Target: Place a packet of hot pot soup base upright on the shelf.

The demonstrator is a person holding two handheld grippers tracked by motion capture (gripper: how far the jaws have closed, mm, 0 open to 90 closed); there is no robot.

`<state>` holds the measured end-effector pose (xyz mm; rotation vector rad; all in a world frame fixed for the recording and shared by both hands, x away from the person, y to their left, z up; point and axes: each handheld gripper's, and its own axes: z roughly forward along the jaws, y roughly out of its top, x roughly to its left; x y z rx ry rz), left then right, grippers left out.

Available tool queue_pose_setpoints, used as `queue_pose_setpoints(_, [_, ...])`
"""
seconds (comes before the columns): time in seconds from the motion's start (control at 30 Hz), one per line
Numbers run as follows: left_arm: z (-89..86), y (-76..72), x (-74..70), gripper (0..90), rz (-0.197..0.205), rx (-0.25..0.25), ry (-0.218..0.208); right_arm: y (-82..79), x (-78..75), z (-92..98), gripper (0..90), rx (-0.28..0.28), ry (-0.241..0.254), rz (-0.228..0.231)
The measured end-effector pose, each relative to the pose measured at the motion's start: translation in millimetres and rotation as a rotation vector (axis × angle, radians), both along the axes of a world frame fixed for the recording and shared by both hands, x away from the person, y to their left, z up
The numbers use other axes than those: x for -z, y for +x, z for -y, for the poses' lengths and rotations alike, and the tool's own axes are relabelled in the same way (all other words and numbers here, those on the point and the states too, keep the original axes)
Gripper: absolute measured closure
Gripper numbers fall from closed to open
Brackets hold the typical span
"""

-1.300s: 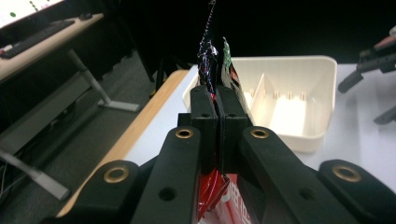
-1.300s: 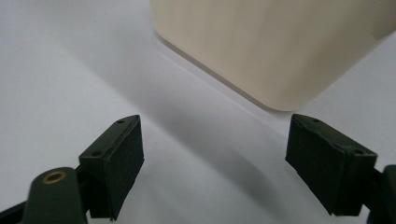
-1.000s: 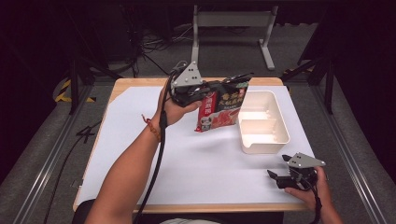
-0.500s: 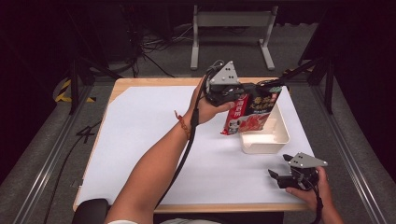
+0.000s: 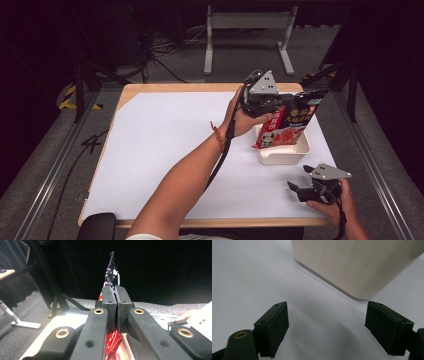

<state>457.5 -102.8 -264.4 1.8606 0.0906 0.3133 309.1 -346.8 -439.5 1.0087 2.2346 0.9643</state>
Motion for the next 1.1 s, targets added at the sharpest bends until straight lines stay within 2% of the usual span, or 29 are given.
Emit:
queue_pose_setpoints(0.3, [16.6,2.5,21.8,87.9,-0.041,0.003,-0.008,-0.2,-0.5,0.8,18.4,-0.001,0.003,0.000])
queue_pose_setpoints(0.37, [17.3,4.7,25.9,87.9,-0.051,0.001,-0.021,-0.2,0.0,-0.1,18.4,-0.005,-0.001,0.002])
queue_pose_setpoints(0.53, [17.0,7.0,29.9,87.8,-0.059,0.002,-0.021,0.2,-0.3,0.0,18.4,-0.003,0.000,0.003])
queue_pose_setpoints(0.67, [15.8,7.3,33.2,87.8,-0.044,0.001,0.000,0.6,0.5,-0.3,18.4,-0.004,-0.006,0.000])
queue_pose_setpoints(0.77, [12.2,8.8,36.1,87.7,-0.066,0.002,-0.011,0.7,1.0,-1.5,18.4,-0.009,-0.007,-0.003])
queue_pose_setpoints(1.03, [8.9,12.5,37.9,87.5,-0.055,0.002,0.035,1.1,1.4,-1.7,18.4,-0.009,-0.008,-0.005])
queue_pose_setpoints(1.1, [9.5,13.6,41.7,87.4,-0.056,-0.016,0.056,1.3,1.6,-1.7,18.4,-0.009,-0.010,-0.005])
